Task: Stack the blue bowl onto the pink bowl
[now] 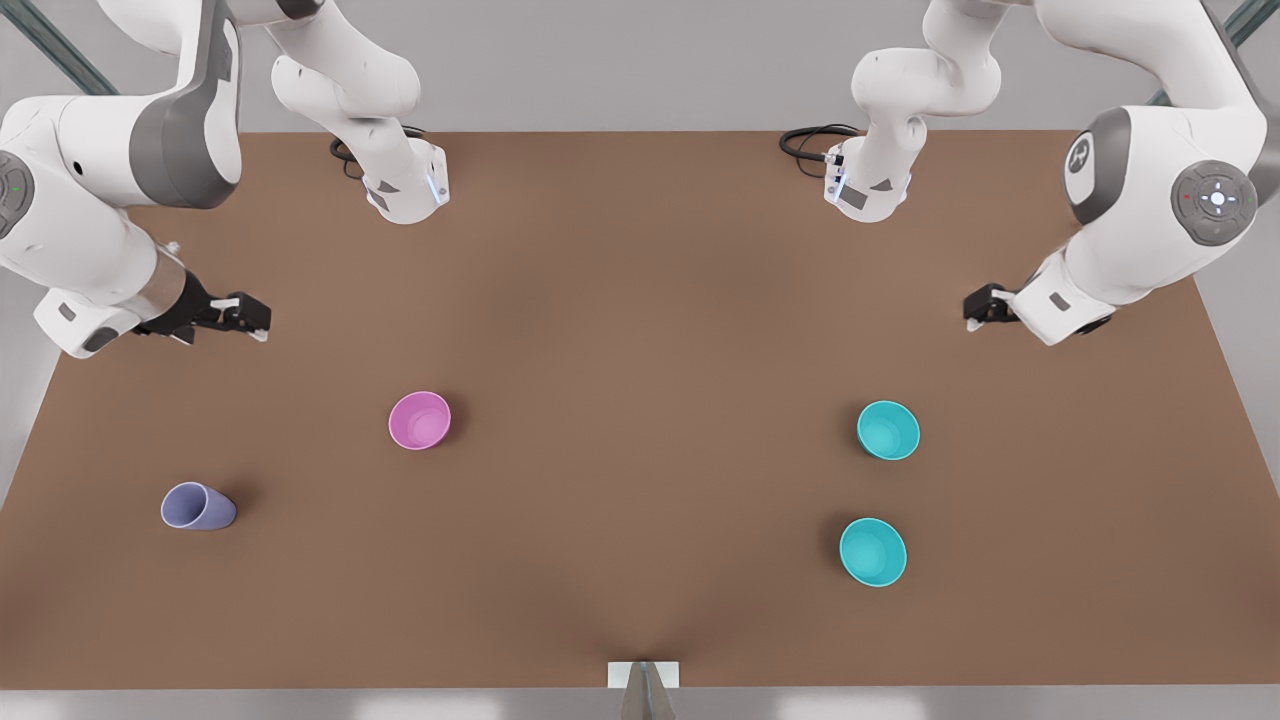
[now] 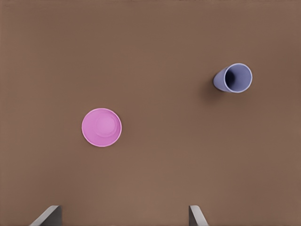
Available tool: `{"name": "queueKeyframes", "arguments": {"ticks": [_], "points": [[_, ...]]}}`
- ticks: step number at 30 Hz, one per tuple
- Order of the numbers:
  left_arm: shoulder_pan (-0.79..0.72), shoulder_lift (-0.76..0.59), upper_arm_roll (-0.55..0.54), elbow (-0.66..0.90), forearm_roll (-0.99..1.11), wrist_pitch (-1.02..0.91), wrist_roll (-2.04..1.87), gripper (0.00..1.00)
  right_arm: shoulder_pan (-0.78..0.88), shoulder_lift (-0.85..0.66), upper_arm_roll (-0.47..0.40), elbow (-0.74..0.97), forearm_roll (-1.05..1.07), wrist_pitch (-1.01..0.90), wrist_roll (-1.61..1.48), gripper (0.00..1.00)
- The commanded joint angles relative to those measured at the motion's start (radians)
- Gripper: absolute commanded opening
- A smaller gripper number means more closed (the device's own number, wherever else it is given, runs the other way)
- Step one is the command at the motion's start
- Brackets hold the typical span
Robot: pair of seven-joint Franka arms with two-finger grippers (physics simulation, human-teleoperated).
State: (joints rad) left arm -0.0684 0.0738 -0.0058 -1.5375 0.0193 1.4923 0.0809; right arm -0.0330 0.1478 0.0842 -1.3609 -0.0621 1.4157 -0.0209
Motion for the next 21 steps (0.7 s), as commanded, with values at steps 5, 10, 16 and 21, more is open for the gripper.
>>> {"name": "queueKeyframes", "arguments": {"ticks": [5, 10, 16, 21], "points": [[-0.014, 0.0, 0.0, 0.0, 0.001, 0.009, -0.003, 1.0, -0.001, 0.094, 0.002, -0.047, 0.01, -0.011, -0.05, 1.0], [-0.014, 0.004, 0.0, 0.0, 0.001, 0.009, 0.0, 1.0, -0.088, 0.147, 0.002, -0.446, 0.162, 0.437, -0.044, 1.0], [-0.016, 0.004, 0.0, 0.0, 0.001, 0.009, 0.0, 1.0, -0.08, 0.207, 0.008, -0.566, 0.238, 0.692, -0.04, 1.0], [-0.016, 0.006, 0.0, 0.0, 0.001, 0.009, 0.0, 1.0, -0.044, 0.288, 0.011, -0.57, 0.254, 0.822, 0.018, 1.0]]}}
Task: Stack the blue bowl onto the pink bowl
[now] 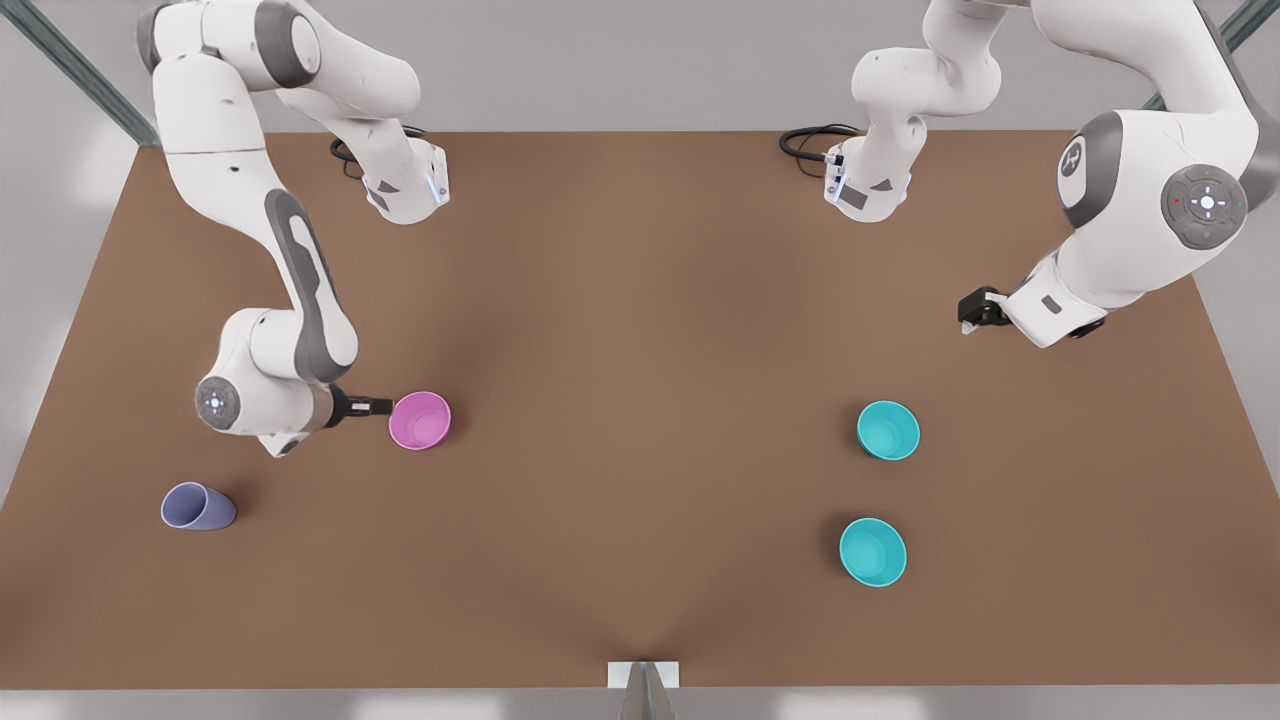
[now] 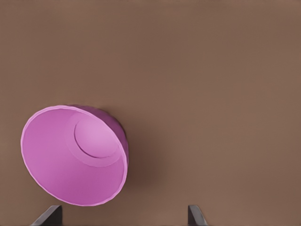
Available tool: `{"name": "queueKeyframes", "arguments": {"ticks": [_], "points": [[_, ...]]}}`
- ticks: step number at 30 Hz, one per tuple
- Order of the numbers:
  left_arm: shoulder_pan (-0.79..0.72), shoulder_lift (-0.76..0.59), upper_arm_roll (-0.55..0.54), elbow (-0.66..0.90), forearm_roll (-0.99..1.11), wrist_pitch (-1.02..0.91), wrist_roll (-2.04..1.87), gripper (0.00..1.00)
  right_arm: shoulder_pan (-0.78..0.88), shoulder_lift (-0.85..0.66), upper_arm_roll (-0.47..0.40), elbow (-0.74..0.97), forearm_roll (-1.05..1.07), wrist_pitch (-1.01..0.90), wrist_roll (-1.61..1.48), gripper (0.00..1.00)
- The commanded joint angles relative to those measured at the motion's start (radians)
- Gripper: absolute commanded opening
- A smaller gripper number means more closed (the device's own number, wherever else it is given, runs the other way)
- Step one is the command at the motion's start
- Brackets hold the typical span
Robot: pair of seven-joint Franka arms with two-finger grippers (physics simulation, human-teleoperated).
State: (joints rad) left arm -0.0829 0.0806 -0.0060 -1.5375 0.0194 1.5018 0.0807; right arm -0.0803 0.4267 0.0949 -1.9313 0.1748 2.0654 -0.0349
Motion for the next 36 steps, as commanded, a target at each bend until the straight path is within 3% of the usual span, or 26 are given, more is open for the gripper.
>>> {"name": "queueKeyframes", "arguments": {"ticks": [1, 12, 13, 15, 16, 17, 25, 27, 30, 34, 36], "points": [[-0.002, -0.001, 0.0, 0.0, 0.001, 0.0, 0.001, 1.0, 0.004, 0.018, 0.0, 0.0, 0.017, 0.183, 0.032, 1.0], [0.0, 0.002, 0.0, 0.0, 0.001, -0.002, 0.001, 1.0, 0.045, 0.132, 0.002, -0.011, 0.051, 0.259, 0.032, 1.0], [0.0, 0.002, 0.0, 0.0, 0.001, -0.003, 0.001, 1.0, 0.045, 0.132, 0.002, -0.011, 0.051, 0.259, 0.029, 0.86], [0.0, 0.002, 0.0, 0.0, 0.001, -0.002, 0.001, 1.0, 0.043, 0.135, 0.002, -0.009, 0.051, 0.257, 0.012, 0.41], [0.0, 0.002, 0.0, 0.0, 0.001, -0.003, 0.001, 1.0, 0.042, 0.136, 0.002, -0.006, 0.049, 0.257, 0.01, 0.24], [0.0, 0.002, 0.0, 0.0, 0.001, -0.003, 0.001, 1.0, 0.042, 0.136, 0.002, -0.006, 0.051, 0.252, 0.012, 0.21], [-0.001, 0.002, 0.0, 0.0, 0.002, -0.002, 0.001, 1.0, 0.039, 0.112, 0.002, 0.083, 0.066, 0.13, 0.012, 0.21], [0.0, 0.002, 0.0, 0.0, 0.001, -0.003, 0.001, 1.0, 0.059, 0.118, 0.058, 0.147, 0.155, 0.13, 0.03, 0.21], [0.0, 0.007, 0.0, 0.0, 0.001, -0.002, 0.001, 1.0, 0.226, 0.196, 0.06, 0.3, 0.245, 0.177, 0.21, 0.21], [0.0, 0.007, 0.0, 0.0, 0.001, -0.003, 0.001, 1.0, 0.507, 0.36, 0.049, 0.534, 0.246, 0.344, 0.677, 0.21], [0.0, 0.007, 0.0, -0.001, 0.001, -0.003, 0.001, 1.0, 0.611, 0.391, 0.019, 0.538, 0.244, 0.435, 0.8, 0.21]]}}
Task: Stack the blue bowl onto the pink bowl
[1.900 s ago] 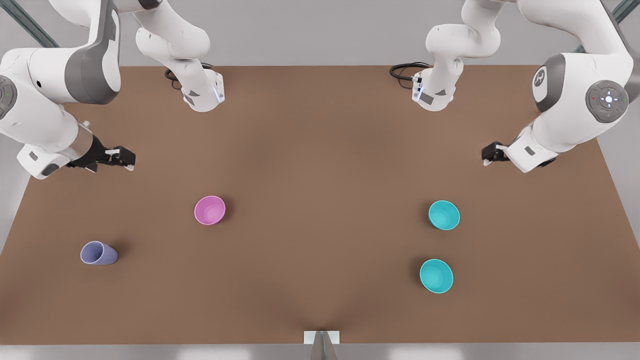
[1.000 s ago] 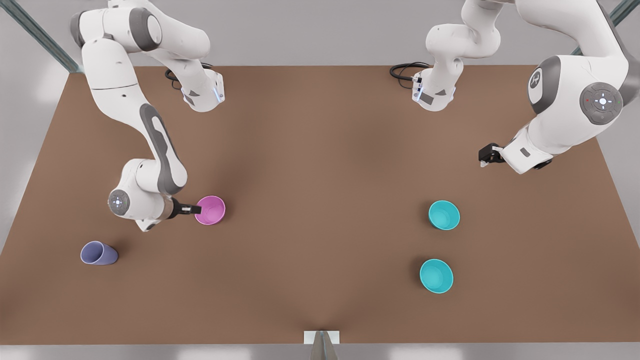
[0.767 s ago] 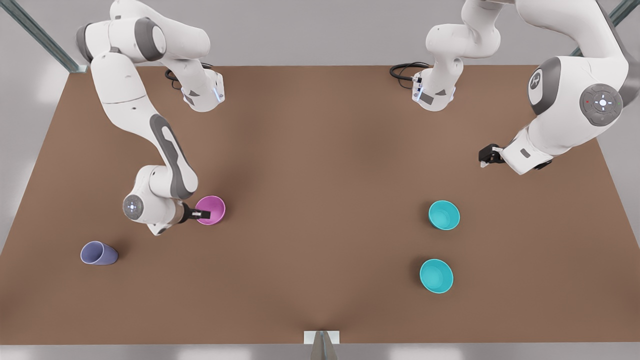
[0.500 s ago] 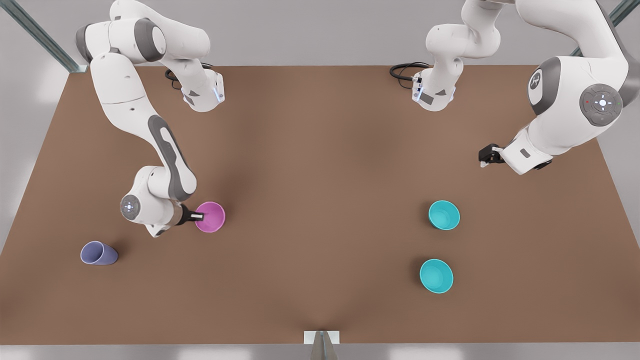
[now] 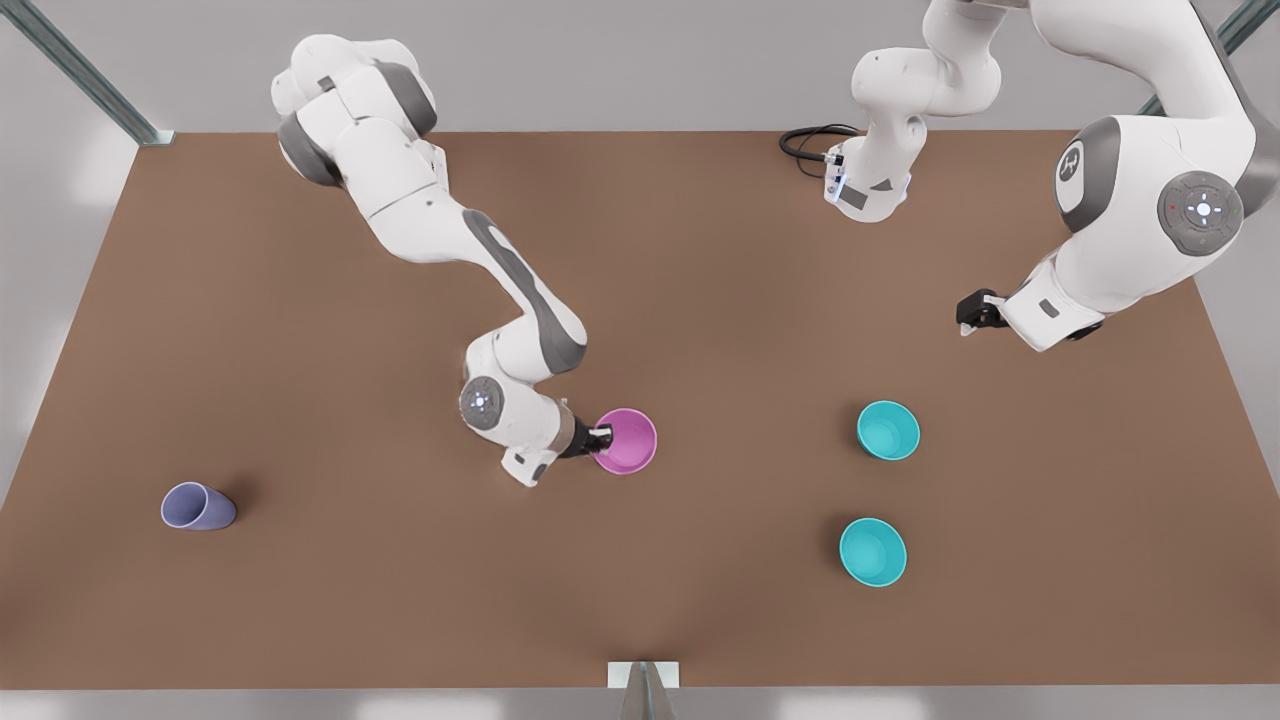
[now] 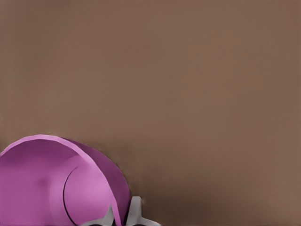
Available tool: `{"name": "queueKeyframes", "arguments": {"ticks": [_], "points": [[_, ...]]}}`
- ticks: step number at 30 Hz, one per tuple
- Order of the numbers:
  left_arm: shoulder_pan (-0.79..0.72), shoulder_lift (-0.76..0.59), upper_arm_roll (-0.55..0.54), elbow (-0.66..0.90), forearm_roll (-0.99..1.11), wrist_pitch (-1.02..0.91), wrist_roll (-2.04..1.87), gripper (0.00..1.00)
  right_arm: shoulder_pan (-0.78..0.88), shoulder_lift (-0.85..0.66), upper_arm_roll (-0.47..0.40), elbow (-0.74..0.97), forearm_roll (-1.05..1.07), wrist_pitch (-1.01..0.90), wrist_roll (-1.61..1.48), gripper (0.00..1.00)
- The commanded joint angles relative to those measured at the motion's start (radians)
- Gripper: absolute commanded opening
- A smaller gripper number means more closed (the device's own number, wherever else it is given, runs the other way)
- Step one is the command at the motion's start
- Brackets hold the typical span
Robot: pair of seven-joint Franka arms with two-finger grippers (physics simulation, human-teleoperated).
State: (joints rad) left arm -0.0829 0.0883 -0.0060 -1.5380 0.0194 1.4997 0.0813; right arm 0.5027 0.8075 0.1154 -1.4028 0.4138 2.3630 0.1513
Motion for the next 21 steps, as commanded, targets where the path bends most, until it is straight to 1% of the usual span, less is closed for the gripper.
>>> {"name": "queueKeyframes", "arguments": {"ticks": [1, 2, 3, 6, 9, 10, 11, 14, 16, 17, 18, 19, 20, 21], "points": [[0.0, -0.001, 0.0, 0.001, 0.001, -0.001, 0.0, 1.0, 0.089, 0.035, -0.043, 0.027, -0.01, 0.15, 0.637, 0.21], [0.0, -0.001, 0.0, -0.001, 0.001, -0.001, 0.0, 1.0, 0.141, 0.058, -0.083, 0.048, -0.012, 0.15, 0.657, 0.21], [0.0, -0.001, 0.0, -0.001, 0.001, -0.001, 0.0, 1.0, 0.166, 0.093, -0.092, 0.079, -0.012, 0.151, 0.679, 0.21], [0.0, -0.001, 0.0, -0.001, 0.001, -0.003, -0.002, 1.0, 0.18, 0.148, -0.094, 0.107, -0.018, 0.156, 0.688, 0.21], [0.0, 0.008, 0.0, -0.005, 0.001, -0.016, 0.0, 1.0, 0.181, 0.16, -0.092, 0.12, -0.018, 0.156, 0.689, 0.21], [0.0, 0.01, 0.0, -0.005, 0.001, -0.016, -0.002, 1.0, 0.181, 0.16, -0.092, 0.12, -0.018, 0.156, 0.689, 0.92], [0.0, 0.01, 0.0, -0.004, 0.001, -0.016, -0.002, 1.0, 0.18, 0.159, -0.092, 0.12, -0.013, 0.156, 0.689, 1.0], [0.0, 0.007, 0.001, -0.001, 0.004, -0.021, -0.005, 1.0, 0.168, 0.139, -0.091, 0.122, -0.006, 0.156, 0.691, 1.0], [0.008, 0.008, 0.004, 0.003, 0.005, -0.019, -0.005, 1.0, 0.139, 0.078, -0.089, 0.105, -0.003, 0.134, 0.692, 1.0], [0.008, 0.008, 0.004, 0.001, 0.001, -0.019, -0.005, 1.0, 0.103, 0.032, -0.091, 0.09, -0.007, 0.055, 0.689, 1.0], [0.008, 0.011, 0.004, -0.001, -0.004, -0.019, -0.005, 1.0, 0.034, -0.024, -0.092, 0.093, -0.021, -0.095, 0.679, 1.0], [0.005, 0.044, 0.003, 0.001, 0.0, -0.019, -0.015, 1.0, -0.041, -0.053, -0.092, 0.102, -0.065, -0.27, 0.611, 1.0], [0.037, 0.073, 0.008, -0.007, -0.003, 0.033, -0.014, 1.0, -0.13, -0.054, -0.092, 0.1, -0.147, -0.381, 0.478, 1.0], [0.075, 0.111, 0.024, -0.022, -0.03, 0.106, 0.011, 1.0, -0.248, -0.054, -0.092, 0.097, -0.173, -0.496, 0.263, 1.0]]}}
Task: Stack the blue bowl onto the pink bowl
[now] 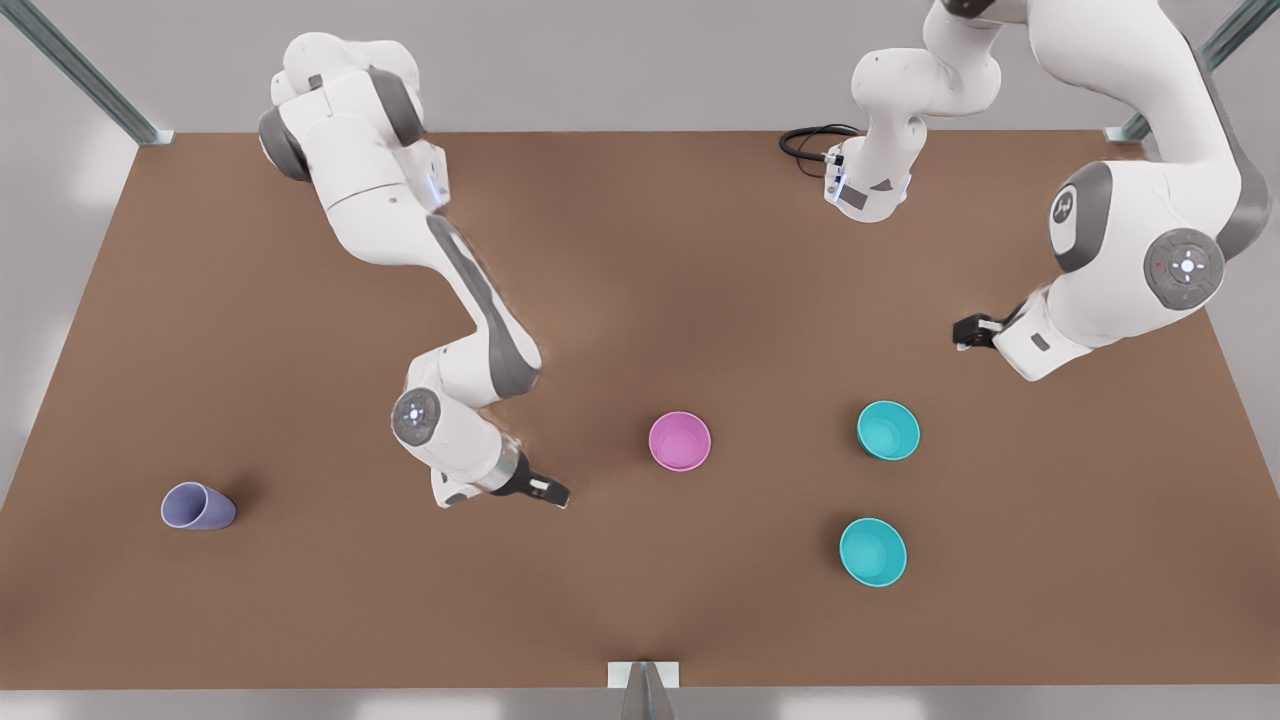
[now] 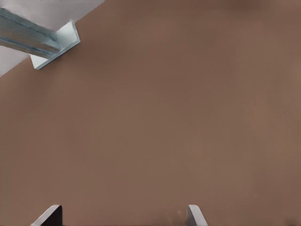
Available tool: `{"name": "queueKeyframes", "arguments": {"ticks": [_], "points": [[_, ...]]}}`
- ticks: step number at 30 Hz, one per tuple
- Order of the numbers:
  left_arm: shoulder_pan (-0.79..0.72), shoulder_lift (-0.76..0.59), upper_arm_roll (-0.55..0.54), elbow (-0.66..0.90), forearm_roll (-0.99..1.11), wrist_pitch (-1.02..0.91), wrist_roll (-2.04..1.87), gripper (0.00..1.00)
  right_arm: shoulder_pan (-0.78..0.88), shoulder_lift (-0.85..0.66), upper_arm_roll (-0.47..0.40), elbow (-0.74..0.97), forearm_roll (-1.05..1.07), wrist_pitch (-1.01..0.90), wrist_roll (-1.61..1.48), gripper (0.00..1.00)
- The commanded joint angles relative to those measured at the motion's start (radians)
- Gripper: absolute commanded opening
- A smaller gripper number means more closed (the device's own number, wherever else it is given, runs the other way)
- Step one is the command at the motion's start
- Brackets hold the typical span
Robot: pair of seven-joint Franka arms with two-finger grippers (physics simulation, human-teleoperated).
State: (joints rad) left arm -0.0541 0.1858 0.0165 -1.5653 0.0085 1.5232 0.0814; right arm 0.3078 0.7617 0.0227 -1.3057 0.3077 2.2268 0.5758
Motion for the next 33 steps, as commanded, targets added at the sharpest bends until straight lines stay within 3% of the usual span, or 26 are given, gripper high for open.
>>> {"name": "queueKeyframes", "arguments": {"ticks": [1, 5, 10, 12, 22, 23, 24, 25, 26, 33], "points": [[0.046, 0.053, 0.022, -0.032, -0.025, 0.178, 0.081, 1.0, -0.136, -0.007, 0.0, -0.004, -0.14, -0.441, -0.336, 1.0], [0.134, 0.264, 0.066, -0.035, -0.186, 0.316, 0.342, 1.0, -0.375, -0.211, 0.0, 0.002, -0.32, -0.72, -0.833, 1.0], [0.123, 0.345, 0.065, -0.108, -0.246, 0.437, 0.446, 1.0, -0.386, -0.554, 0.002, -0.043, -0.358, -0.797, -0.945, 1.0], [0.117, 0.374, 0.065, -0.145, -0.329, 0.466, 0.446, 1.0, -0.383, -0.579, 0.005, -0.07, -0.361, -0.786, -0.895, 1.0], [0.083, 0.475, 0.063, -0.165, -0.331, 0.519, 0.448, 1.0, -0.383, -0.578, 0.006, -0.093, -0.358, -0.788, -0.892, 1.0], [0.083, 0.474, 0.063, -0.165, -0.331, 0.519, 0.448, 0.88, -0.383, -0.578, 0.006, -0.093, -0.358, -0.788, -0.892, 1.0], [0.083, 0.475, 0.063, -0.165, -0.331, 0.519, 0.448, 0.68, -0.383, -0.578, 0.006, -0.093, -0.358, -0.788, -0.892, 1.0], [0.083, 0.474, 0.062, -0.165, -0.332, 0.515, 0.446, 0.39, -0.383, -0.578, 0.006, -0.095, -0.358, -0.786, -0.892, 1.0], [0.083, 0.474, 0.062, -0.165, -0.34, 0.511, 0.443, 0.24, -0.383, -0.576, 0.006, -0.095, -0.358, -0.786, -0.892, 1.0], [0.082, 0.469, 0.062, -0.165, -0.387, 0.496, 0.44, 0.21, -0.385, -0.579, 0.006, -0.093, -0.352, -0.788, -0.893, 1.0]]}}
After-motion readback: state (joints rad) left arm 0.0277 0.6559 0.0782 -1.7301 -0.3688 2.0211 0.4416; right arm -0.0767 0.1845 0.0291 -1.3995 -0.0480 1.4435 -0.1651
